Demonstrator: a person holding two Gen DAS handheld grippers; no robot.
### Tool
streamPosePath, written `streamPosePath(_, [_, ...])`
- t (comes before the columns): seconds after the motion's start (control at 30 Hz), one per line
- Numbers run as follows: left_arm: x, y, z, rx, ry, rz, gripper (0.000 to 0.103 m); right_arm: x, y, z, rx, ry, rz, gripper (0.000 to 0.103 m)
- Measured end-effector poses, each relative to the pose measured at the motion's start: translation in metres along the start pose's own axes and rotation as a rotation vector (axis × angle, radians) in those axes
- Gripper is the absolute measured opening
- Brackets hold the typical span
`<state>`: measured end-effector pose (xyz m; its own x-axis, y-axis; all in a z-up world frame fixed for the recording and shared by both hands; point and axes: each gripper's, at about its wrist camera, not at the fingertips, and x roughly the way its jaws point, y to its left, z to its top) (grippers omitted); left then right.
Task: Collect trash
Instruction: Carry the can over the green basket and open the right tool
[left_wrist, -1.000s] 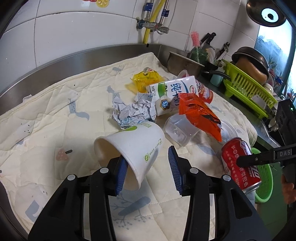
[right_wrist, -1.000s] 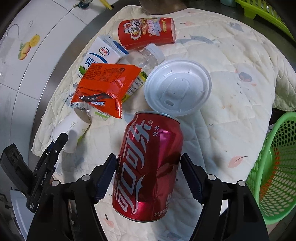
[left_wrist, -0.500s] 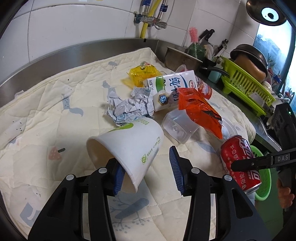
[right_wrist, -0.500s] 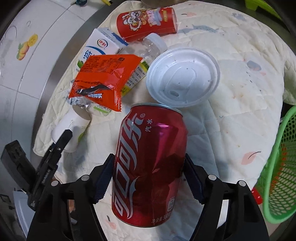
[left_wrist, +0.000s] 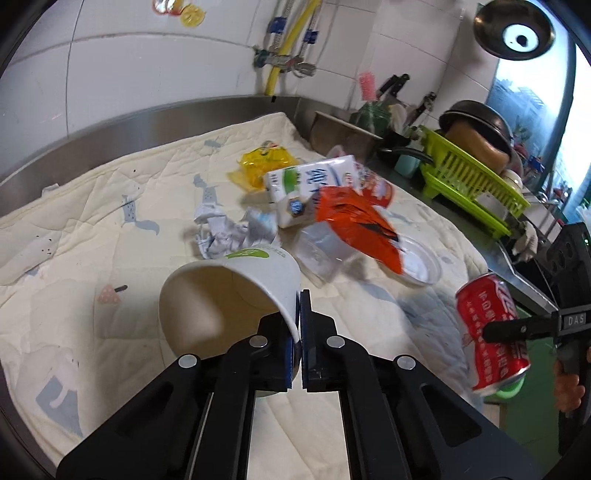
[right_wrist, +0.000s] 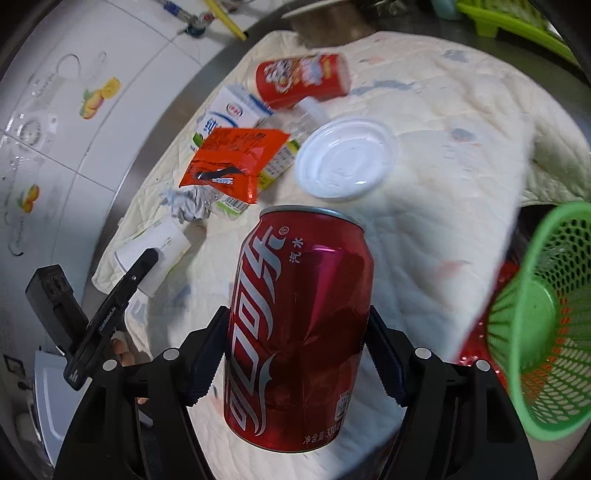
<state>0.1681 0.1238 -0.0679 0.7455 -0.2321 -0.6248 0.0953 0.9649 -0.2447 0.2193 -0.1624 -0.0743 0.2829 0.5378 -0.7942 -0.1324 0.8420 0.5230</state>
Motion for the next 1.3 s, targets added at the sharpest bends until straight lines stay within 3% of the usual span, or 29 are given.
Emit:
streamPosePath(0.13, [-0.021,-0.024,-0.008,0.03,-0.02,-0.038,0.001,-0.034,-0.037,-0.022,0.029,-0.065,-0.066,0.069])
streamPosePath(0.23, [-0.03,-0.046,-0.011,0.048,-0.024,-0.091,0.001,-0.059,-0.085,-0.037,0.074,-0.13,-0.196,0.069])
streamPosePath(0.5, [-0.022,-0.145,-0.017,0.158,-0.006,-0.263,0.002,-0.068,-0.204,-0.061,0.255,-0.164,-0.421,0.069])
streamPosePath(0.73, [0.0,-0.215,-0.024,0.236,0.049,-0.338,0.002,-0.023,-0.265,-0.061,0.333,-0.054,-0.474,0.069])
streamPosePath(0.93, [0.017,-0.243,-0.029,0.27,0.091,-0.36,0.002,0.007,-0.29,-0.056,0.395,0.026,-0.475,0.069])
streamPosePath(1.0, [0.022,-0.249,-0.031,0.279,0.103,-0.361,0.002,0.009,-0.297,-0.052,0.401,0.022,-0.463,0.069])
streamPosePath(1.07, [0.028,-0.256,-0.034,0.286,0.119,-0.367,0.002,0.01,-0.299,-0.052,0.391,0.035,-0.508,0.07])
streamPosePath(1.3, [0.052,-0.28,-0.044,0.295,0.169,-0.393,0.002,-0.012,-0.31,-0.065,0.393,-0.009,-0.439,0.071])
